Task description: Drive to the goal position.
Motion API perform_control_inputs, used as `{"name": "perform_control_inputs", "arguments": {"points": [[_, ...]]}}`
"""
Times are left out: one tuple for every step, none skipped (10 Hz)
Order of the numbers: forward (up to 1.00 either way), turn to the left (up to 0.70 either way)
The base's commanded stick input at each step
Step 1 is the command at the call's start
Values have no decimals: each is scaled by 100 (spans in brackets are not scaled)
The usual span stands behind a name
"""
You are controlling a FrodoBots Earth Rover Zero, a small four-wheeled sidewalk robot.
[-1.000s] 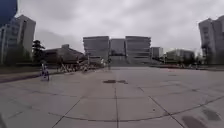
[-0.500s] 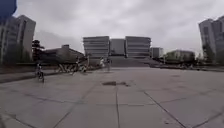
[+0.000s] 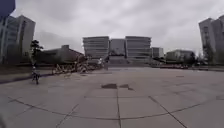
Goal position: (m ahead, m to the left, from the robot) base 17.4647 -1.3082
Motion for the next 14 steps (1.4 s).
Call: {"name": "perform_control_inputs", "arguments": {"points": [[70, -8], [70, -15], [70, -31], [70, -35], [70, -34], [70, -32], [70, -15], [70, 0], [70, 0], [70, 0], [70, 0], [70, 0], [70, 3], [70, 14]]}}
